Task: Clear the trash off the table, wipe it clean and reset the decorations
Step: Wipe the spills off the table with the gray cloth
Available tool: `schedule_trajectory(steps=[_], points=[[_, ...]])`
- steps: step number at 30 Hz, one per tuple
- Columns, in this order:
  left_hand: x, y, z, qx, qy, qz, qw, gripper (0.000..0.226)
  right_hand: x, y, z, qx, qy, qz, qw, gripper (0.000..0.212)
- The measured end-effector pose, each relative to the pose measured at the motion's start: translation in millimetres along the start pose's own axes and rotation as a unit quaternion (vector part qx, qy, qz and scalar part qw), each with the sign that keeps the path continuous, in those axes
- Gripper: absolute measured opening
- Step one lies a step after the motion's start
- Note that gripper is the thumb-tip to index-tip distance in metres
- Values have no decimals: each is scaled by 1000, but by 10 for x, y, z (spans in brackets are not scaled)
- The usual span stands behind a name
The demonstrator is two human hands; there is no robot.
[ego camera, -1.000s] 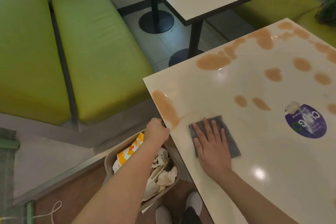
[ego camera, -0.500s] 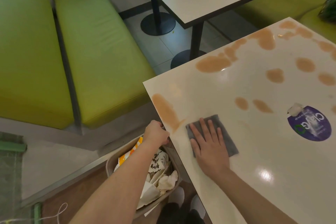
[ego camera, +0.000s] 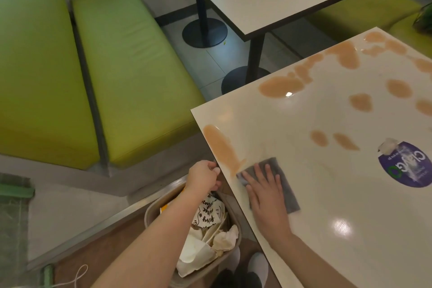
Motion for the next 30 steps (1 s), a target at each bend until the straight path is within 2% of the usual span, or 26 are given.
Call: schedule_trajectory(steps=[2,4,7,11,14,18,22,26,30], points=[[-31,9,16,-10,-4,3,1000,25,86,44,-187,-34,-11,-29,999,61],[-63,41,45,-13,14,15,1000,28,176,149,-345,-62,-59,-54,995,57],[-103,84,104,15,22,69,997,24,182,468,-427,-80,-116,-70,987,58],[-153,168,201,44,25,85,995,24,-50,937,-209,-23,-121,-54,991,63],[-169,210,214,45,14,81,996,20,-45,758,-103,35,-136,9,990,57],[-185,265,167,54,12,80,995,24,239,381,-363,6,-126,8,992,51],[-217,299,167,61,-2,73,995,34,179,895,-451,-37,-137,-17,990,55],[-216,313,169,50,10,61,997,22,-98,1267,-126,34,-142,-14,989,58],[-169,358,144,40,26,58,997,8,-17,878,-119,48,-141,35,988,55]])
Point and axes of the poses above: each hand's wrist, its own y-axis towards the middle knuckle, its own x-axis out of the palm, z = x × y, the point moved 1 cm from there along y, towards the middle knuckle, and after that the axes turned 10 degrees about x, right-handed, at the moved point
